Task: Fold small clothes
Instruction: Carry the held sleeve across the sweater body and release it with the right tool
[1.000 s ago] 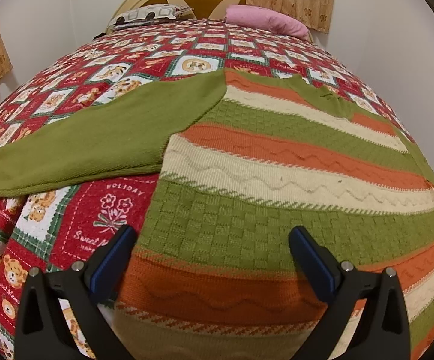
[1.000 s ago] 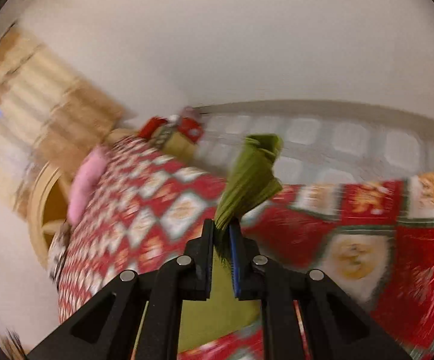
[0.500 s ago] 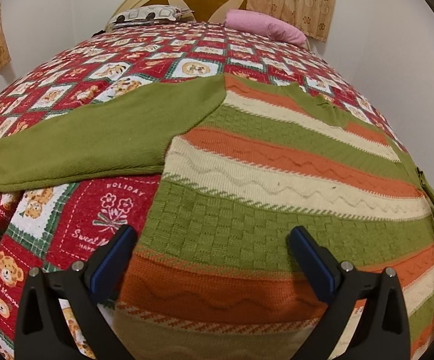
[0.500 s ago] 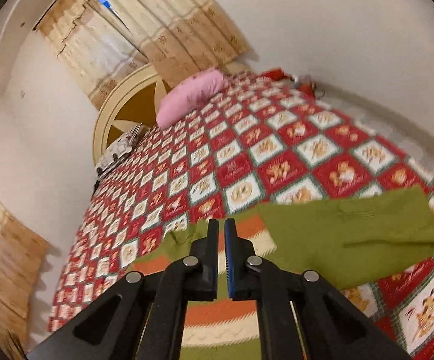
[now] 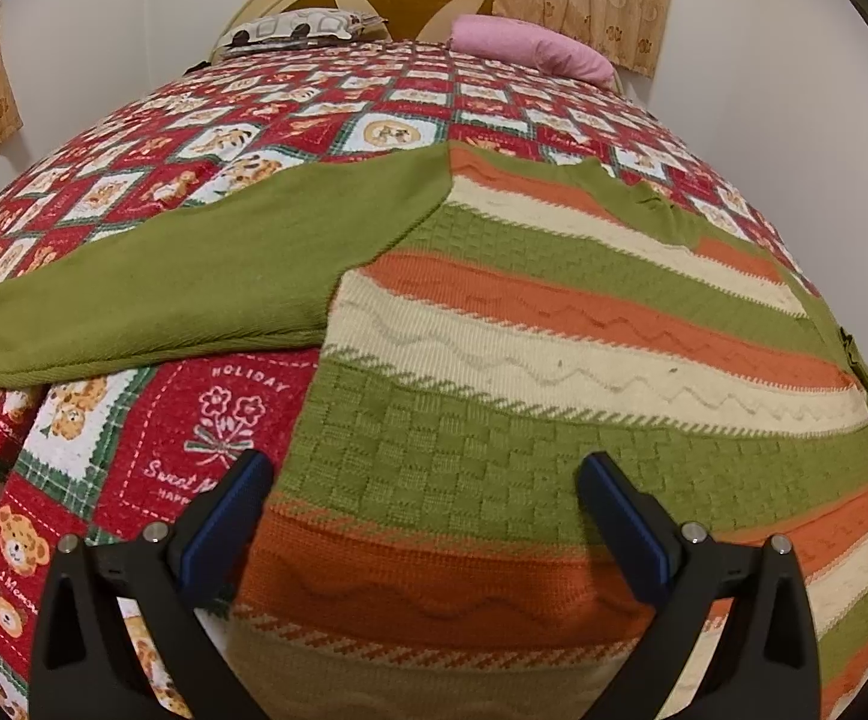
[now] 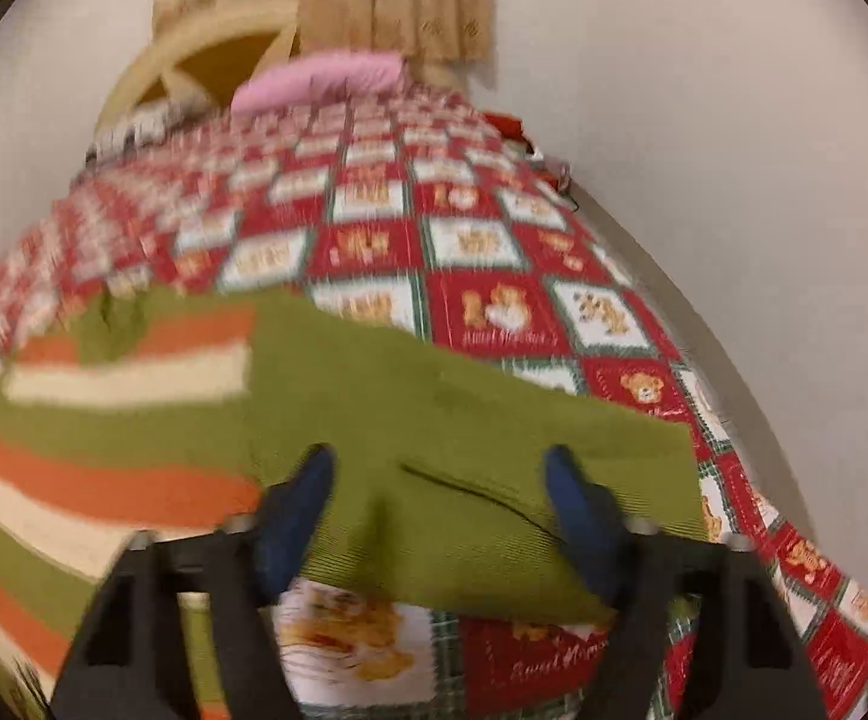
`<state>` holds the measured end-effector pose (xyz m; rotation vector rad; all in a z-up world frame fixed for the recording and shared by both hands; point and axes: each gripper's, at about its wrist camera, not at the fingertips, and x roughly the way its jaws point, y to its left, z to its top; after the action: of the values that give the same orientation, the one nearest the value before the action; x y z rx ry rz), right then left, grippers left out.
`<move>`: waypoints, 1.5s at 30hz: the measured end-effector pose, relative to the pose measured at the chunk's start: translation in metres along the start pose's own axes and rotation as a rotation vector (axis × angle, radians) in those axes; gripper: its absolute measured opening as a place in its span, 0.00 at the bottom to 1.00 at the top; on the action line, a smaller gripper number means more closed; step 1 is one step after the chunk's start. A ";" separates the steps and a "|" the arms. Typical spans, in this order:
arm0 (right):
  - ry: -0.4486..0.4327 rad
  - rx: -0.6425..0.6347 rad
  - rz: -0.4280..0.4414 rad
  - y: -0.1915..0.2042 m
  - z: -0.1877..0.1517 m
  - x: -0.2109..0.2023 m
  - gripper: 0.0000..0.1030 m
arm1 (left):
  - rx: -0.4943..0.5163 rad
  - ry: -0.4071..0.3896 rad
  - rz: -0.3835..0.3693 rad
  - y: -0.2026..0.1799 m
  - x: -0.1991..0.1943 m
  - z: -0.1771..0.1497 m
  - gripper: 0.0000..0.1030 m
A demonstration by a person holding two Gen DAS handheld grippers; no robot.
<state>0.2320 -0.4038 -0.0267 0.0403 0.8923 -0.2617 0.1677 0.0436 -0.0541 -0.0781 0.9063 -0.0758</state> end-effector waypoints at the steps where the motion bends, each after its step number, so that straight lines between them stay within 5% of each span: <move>1: 0.019 -0.010 -0.004 0.000 -0.002 0.009 0.57 | 0.003 0.001 0.004 -0.001 0.000 0.000 1.00; 7: 0.044 0.039 0.024 -0.017 -0.004 0.035 0.57 | 0.007 0.004 0.011 -0.002 0.001 0.000 1.00; 9: 0.048 0.053 0.005 -0.022 -0.003 0.035 0.41 | 0.009 0.005 0.014 -0.002 0.001 0.000 1.00; 11: 0.060 0.077 -0.010 -0.029 0.000 0.035 0.11 | 0.008 0.004 0.013 -0.002 0.001 0.000 1.00; 12: 0.063 0.126 0.003 -0.037 0.002 0.033 0.07 | 0.008 0.004 0.013 -0.002 0.001 0.000 1.00; 23: 0.000 0.403 0.172 -0.038 0.020 -0.009 0.05 | 0.006 0.003 0.010 -0.002 0.001 0.000 1.00; 29: -0.025 0.439 0.348 0.025 0.044 -0.041 0.05 | -0.005 -0.002 -0.005 -0.001 -0.001 0.000 1.00; 40: 0.000 0.267 0.595 0.209 0.063 -0.046 0.05 | -0.064 -0.047 -0.051 0.013 -0.014 -0.001 1.00; 45: 0.051 0.206 0.684 0.281 0.041 -0.031 0.05 | -0.067 -0.081 0.030 0.036 -0.035 -0.003 1.00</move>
<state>0.3127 -0.1309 0.0023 0.5355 0.8502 0.2895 0.1450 0.0823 -0.0316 -0.1294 0.8286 -0.0143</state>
